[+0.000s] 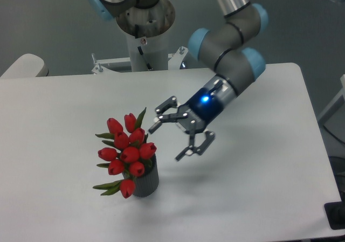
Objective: Insert the flowers into the vase
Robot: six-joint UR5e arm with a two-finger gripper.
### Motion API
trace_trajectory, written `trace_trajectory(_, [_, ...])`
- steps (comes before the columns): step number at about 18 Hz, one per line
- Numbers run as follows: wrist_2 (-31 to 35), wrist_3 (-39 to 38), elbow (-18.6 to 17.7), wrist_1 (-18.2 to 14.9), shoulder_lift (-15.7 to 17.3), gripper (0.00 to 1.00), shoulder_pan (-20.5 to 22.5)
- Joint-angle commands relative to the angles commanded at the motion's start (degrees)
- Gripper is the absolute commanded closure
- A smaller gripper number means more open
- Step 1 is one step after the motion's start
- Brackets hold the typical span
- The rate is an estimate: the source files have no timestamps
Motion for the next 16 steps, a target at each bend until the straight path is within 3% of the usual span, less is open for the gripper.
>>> trace_trajectory(2, [1.66,-0.44,0.7,-0.09,1.41,0.0,0.89])
trace_trajectory(6, [17.81,-3.42,4.03,-0.26,3.96,0.0,1.77])
trace_trajectory(14, [39.87,-5.45,11.06,-0.88,9.85,0.0,-1.04])
trace_trajectory(16, [47.86,-4.84,13.44,-4.9,10.98,0.0,-3.67])
